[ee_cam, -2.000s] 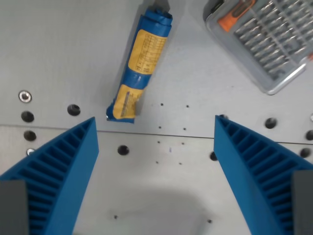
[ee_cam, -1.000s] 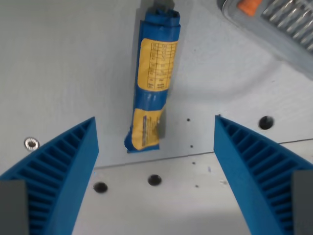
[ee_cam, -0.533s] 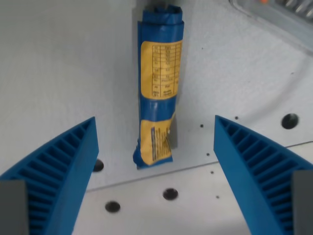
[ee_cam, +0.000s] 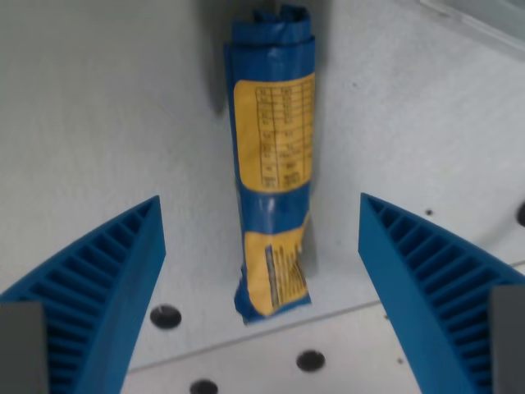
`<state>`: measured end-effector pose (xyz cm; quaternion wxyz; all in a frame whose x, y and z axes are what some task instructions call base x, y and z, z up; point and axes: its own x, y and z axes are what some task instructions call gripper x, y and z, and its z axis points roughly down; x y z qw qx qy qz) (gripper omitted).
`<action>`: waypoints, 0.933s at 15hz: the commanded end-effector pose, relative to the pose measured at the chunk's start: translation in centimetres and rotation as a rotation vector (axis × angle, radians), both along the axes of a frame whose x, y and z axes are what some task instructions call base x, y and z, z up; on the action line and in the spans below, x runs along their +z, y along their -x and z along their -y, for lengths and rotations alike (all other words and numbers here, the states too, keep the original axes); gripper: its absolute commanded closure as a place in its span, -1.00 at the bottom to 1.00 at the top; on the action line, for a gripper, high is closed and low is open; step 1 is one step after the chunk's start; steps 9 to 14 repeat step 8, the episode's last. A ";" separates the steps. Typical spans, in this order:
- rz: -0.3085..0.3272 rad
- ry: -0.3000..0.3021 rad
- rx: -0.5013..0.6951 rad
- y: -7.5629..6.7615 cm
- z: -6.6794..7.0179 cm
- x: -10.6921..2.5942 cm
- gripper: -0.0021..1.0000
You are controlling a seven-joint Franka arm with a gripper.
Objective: Move above the blue bag
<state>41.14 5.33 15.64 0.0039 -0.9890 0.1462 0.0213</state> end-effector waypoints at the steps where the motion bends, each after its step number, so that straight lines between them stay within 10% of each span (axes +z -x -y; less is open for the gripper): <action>1: 0.093 -0.011 -0.072 0.6 -0.4 -1.0 -1.00; 14: 0.102 -0.012 -0.052 1.0 -0.4 -1.6 -1.00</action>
